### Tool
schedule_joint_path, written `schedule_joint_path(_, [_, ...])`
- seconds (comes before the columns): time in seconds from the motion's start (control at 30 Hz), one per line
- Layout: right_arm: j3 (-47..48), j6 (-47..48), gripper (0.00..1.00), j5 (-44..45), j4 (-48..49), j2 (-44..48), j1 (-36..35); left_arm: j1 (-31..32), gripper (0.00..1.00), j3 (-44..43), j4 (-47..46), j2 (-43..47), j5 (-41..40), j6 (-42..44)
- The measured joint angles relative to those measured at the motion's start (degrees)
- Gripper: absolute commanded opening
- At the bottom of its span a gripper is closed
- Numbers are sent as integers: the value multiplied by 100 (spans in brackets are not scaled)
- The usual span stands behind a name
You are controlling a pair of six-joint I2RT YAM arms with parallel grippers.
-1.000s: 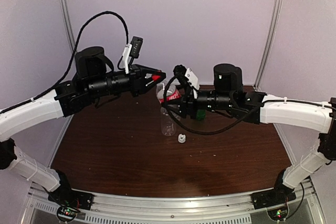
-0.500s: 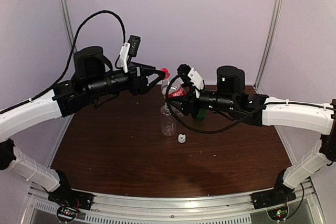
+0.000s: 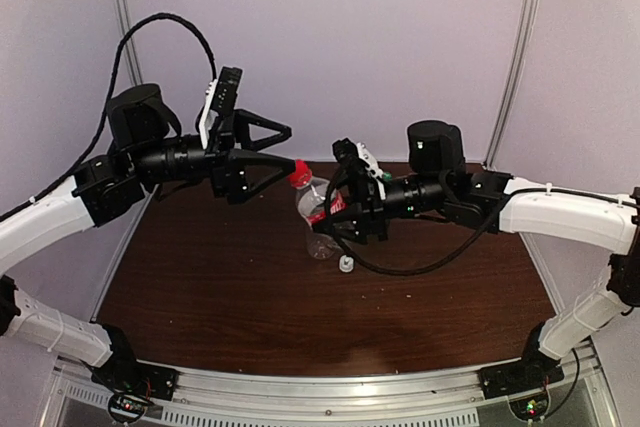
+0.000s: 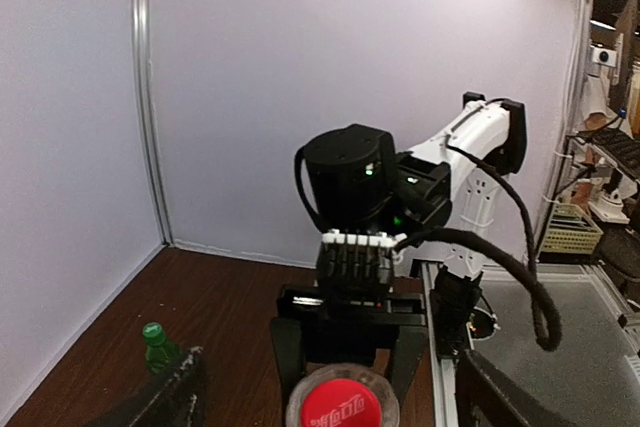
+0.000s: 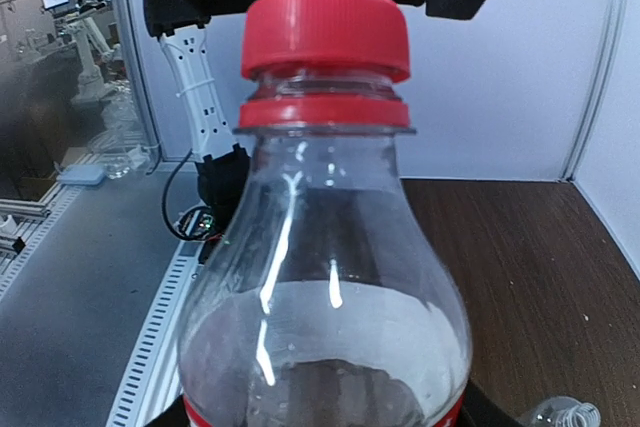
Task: Unscrew the bottle caps
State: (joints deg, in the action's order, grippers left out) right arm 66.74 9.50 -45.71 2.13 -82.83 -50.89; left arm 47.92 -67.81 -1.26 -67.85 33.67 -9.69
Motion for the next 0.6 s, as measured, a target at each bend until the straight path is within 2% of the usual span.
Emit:
schedule_joint_path(0.1, [173, -44, 57, -605, -44, -109, 28, 0, 81, 35, -42, -13, 577, 96])
schedule_joint_path(0.3, [391, -133, 57, -1401, -87, -350, 63, 0, 58, 44, -184, -236, 1384, 127])
schedule_joint_path(0.6, [404, -236, 56, -1729, -107, -409, 94, 0, 34, 44, -219, -479, 1753, 101])
